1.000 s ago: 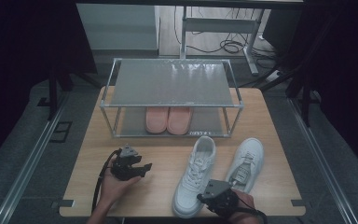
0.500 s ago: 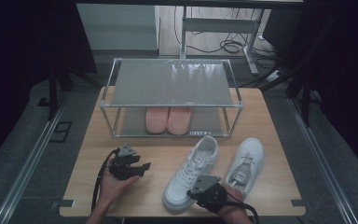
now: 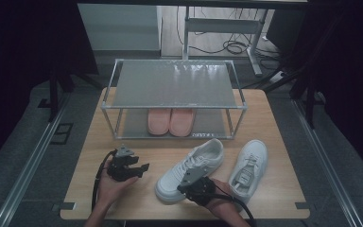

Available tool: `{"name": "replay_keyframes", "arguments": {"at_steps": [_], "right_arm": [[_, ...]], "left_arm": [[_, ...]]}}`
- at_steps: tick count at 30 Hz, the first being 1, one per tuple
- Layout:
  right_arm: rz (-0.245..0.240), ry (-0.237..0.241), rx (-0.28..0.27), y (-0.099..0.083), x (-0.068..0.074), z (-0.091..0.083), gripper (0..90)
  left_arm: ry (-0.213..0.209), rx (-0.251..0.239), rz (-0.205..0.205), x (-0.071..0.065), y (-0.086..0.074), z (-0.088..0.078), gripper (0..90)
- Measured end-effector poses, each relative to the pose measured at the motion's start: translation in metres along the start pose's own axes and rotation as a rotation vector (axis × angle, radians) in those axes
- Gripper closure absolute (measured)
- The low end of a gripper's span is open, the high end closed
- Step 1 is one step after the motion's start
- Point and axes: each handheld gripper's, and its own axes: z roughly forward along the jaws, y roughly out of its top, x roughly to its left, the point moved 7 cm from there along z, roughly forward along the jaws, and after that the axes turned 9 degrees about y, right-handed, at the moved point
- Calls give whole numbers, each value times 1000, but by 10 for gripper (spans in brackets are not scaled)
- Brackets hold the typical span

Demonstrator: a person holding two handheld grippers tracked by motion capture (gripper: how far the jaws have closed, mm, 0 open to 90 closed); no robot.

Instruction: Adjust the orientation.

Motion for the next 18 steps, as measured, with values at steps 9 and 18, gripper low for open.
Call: {"name": "replay_keyframes", "arguments": {"at_steps": [9,18], "right_arm": [[19,10,-18,13,-9,11,900],[33,8,-30,21,-17,19,900]], "left_arm": [[3,0,-5,2,0,0,437],[8,-2,-9,4,0,-1,436]]}}
